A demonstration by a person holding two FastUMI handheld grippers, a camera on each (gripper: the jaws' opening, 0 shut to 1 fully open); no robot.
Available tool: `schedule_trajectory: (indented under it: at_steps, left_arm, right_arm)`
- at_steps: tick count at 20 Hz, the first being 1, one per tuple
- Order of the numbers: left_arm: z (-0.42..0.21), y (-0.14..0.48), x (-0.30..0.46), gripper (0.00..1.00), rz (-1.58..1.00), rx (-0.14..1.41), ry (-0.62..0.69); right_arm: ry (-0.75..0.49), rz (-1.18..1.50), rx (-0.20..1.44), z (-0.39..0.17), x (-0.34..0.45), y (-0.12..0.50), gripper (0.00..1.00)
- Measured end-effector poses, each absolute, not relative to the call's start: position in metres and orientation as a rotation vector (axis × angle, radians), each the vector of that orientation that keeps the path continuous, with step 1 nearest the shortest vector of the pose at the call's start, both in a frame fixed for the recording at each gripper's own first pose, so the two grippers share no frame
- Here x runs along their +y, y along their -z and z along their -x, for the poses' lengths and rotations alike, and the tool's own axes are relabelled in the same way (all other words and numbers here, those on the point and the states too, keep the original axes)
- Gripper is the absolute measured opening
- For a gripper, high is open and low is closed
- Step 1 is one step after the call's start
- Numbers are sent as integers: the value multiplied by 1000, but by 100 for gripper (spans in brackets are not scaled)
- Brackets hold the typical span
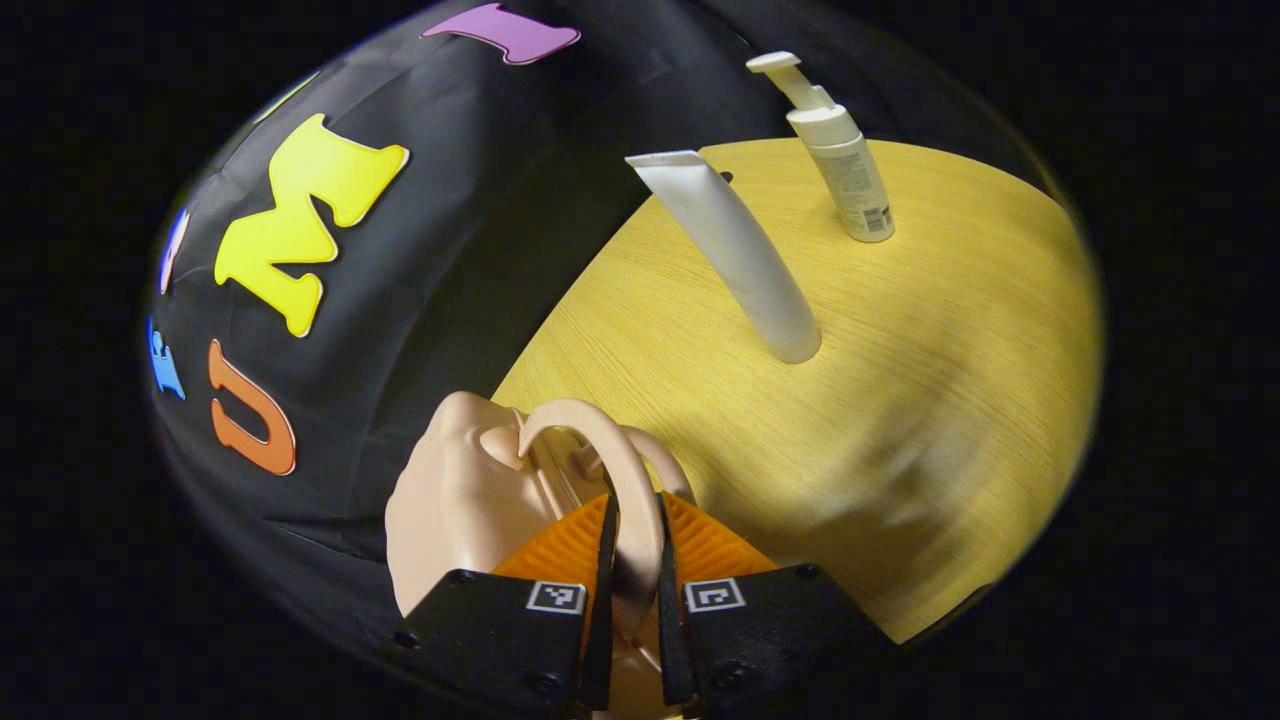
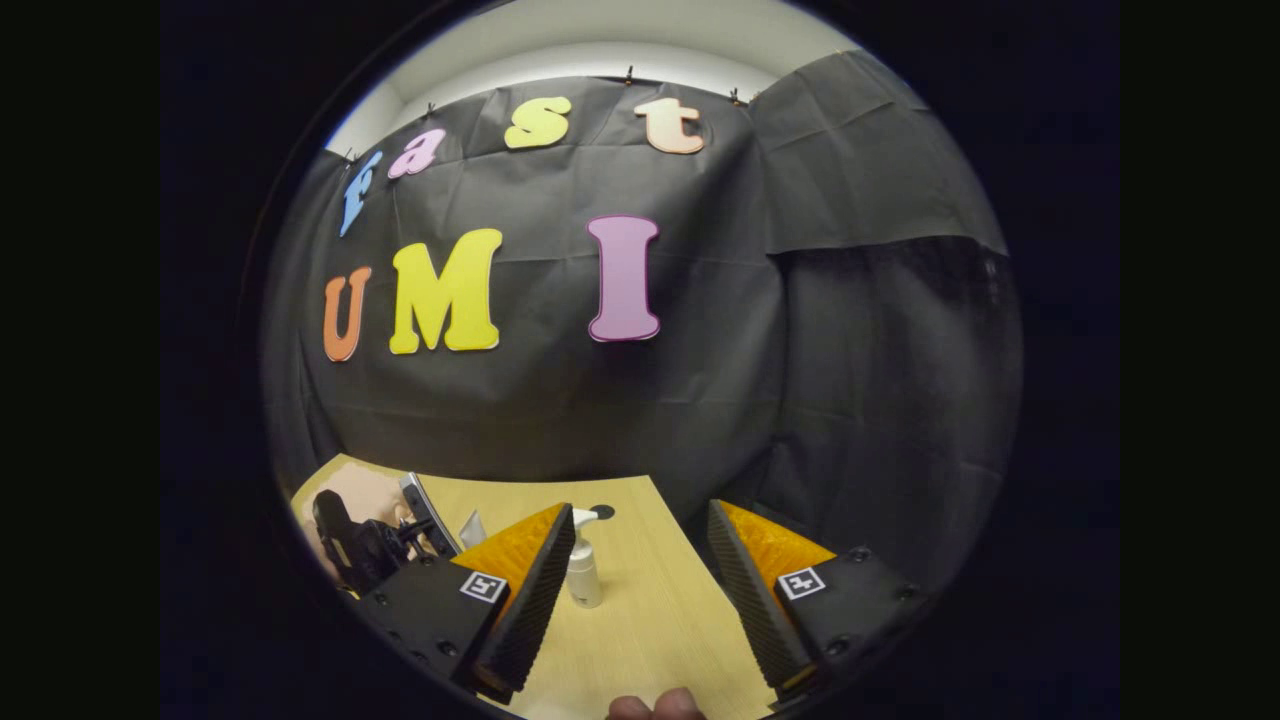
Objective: First open the suitcase, pack the skin care products into it, and then close the suitcase.
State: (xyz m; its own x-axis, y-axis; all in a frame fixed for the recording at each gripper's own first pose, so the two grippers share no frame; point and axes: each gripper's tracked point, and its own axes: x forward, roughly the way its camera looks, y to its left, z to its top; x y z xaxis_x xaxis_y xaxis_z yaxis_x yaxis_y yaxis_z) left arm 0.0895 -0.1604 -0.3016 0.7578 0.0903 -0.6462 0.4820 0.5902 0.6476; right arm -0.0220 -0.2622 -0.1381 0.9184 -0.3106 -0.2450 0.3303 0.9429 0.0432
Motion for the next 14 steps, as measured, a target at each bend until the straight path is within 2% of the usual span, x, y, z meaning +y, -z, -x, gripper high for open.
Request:
schedule_trajectory:
  at_steps: [3, 6, 12, 14]
  left_arm:
    - [-89, 291, -159, 14, -870, 680, 244]
    - [-89, 252, -149, 7, -777, 621, 212]
    - [-99, 158, -105, 3, -588, 440, 143]
    - [-101, 117, -75, 4, -477, 337, 121]
  right_arm:
    - [334, -74, 233, 24, -258, 134, 80]
    - [323, -66, 215, 24, -244, 122, 80]
    - [245, -18, 160, 6, -188, 85, 79]
    - [211, 0, 144, -2, -164, 75, 80]
